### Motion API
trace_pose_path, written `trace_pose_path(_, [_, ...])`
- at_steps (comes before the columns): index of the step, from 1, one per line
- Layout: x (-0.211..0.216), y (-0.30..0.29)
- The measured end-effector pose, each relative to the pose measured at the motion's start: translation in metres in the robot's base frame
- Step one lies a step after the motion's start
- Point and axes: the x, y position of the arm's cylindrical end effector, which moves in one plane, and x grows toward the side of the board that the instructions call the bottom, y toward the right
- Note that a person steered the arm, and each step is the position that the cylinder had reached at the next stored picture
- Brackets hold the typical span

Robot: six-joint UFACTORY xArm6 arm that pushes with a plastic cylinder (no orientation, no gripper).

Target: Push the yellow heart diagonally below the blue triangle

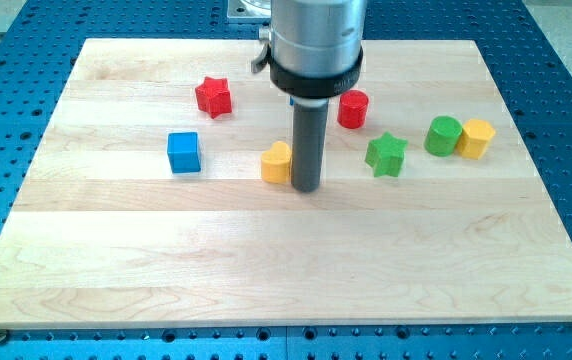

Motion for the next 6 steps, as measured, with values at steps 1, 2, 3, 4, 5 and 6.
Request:
trace_pose_path(1, [0.015,-0.01])
trace_pose_path(2, [-0.023,-0.014])
trace_pose_path(3, [-0.051,-0.014])
trace_pose_path(4, [-0.012,-0.019])
trace_pose_path(5, [0.003,-0.053])
trace_pose_path(6, [-0.038,-0.054])
